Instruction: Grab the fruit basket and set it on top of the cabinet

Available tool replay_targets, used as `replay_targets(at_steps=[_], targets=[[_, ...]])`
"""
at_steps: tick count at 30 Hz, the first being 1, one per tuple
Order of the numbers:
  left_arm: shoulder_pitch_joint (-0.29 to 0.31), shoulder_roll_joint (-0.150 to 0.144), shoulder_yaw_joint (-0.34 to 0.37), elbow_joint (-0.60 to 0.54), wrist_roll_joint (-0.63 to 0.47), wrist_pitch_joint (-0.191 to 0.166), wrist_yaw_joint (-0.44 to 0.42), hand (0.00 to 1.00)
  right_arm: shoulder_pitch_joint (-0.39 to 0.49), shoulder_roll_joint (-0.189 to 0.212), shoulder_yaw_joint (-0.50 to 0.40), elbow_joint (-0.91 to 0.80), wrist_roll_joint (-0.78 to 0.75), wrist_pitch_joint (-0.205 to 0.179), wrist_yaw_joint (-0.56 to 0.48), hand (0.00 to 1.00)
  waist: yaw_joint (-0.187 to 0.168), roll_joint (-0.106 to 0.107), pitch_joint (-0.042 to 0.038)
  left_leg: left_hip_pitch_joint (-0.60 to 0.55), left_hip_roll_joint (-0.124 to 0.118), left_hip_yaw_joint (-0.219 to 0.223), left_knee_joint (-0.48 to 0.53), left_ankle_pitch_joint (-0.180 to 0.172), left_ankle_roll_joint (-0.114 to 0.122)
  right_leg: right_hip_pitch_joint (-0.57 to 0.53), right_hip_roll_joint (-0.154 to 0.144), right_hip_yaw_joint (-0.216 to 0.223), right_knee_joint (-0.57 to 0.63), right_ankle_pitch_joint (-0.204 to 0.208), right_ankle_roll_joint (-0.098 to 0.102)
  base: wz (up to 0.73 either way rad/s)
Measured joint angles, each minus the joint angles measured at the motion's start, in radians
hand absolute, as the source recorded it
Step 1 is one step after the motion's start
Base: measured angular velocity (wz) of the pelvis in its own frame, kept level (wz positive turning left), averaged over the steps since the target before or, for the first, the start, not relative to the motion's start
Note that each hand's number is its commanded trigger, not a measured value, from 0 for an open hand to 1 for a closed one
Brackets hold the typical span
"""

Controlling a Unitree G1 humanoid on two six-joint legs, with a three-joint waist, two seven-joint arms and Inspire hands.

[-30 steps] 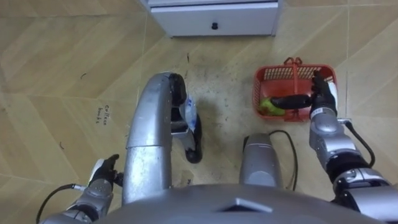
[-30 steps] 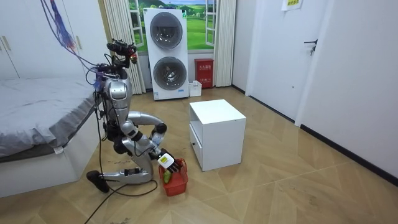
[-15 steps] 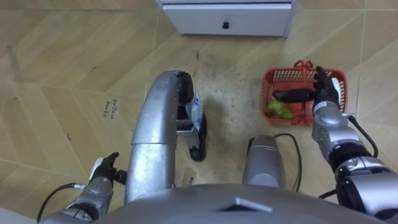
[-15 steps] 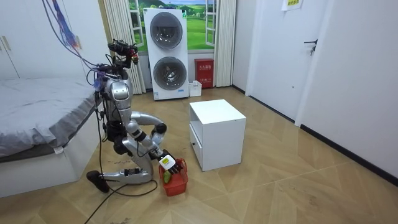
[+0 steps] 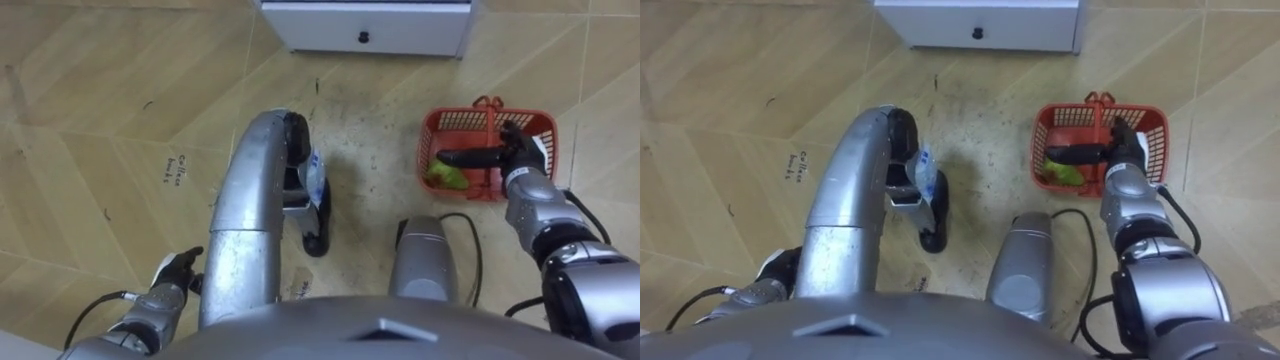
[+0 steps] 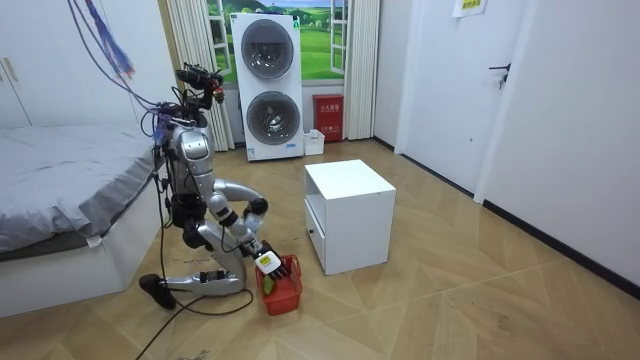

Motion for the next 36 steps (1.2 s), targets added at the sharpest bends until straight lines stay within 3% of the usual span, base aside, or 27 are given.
replay_targets(at_steps=[2,4,5,6,20,36], targets=[[-0.004,0.000,0.000,-0.001,0.000,0.002,-0.005,0.00,0.000,-0.007,0.000,0.015,0.003,0.003,0.012,0.00,0.013,0.000,0.0001,0.000,0.001,0.000,0.000,0.000,0.000,-0.003,0.000,0.000,0.001,0.000,0.000,0.00],[-0.006,0.000,0.000,-0.002,0.000,0.003,-0.009,0.00,-0.001,-0.014,0.001,0.018,0.008,0.007,0.015,0.26,0.024,0.000,0.0001,0.000,0.000,0.001,-0.001,0.000,-0.001,-0.004,0.000,-0.001,0.001,0.000,0.000,0.00],[-0.006,0.000,-0.001,-0.002,0.000,0.006,-0.009,0.00,-0.003,-0.016,0.001,0.018,0.016,0.007,0.024,0.71,0.029,0.000,0.0003,0.000,0.000,0.001,-0.002,0.001,-0.001,-0.005,0.000,-0.002,0.001,0.000,0.000,0.00],[-0.008,0.000,-0.001,-0.002,0.000,0.008,-0.010,0.00,-0.004,-0.018,0.001,0.018,0.024,0.007,0.032,1.00,0.036,-0.001,0.0006,-0.001,0.000,0.001,-0.002,0.001,-0.002,-0.003,0.000,-0.002,0.001,0.000,0.000,0.00],[-0.014,-0.010,-0.027,0.000,0.000,0.014,-0.011,0.00,-0.015,-0.015,0.004,0.097,0.092,0.005,0.068,1.00,0.049,-0.004,0.0030,-0.004,0.000,-0.001,-0.001,0.002,-0.004,-0.001,0.003,-0.010,0.001,0.000,0.000,0.00],[-0.085,-0.034,-0.026,0.052,0.001,0.022,-0.011,0.00,-0.015,0.011,0.081,0.097,0.110,0.020,0.064,1.00,0.048,-0.016,0.0100,-0.012,-0.003,-0.014,0.010,0.006,0.001,0.010,0.012,-0.015,0.000,0.000,0.000,0.00]])
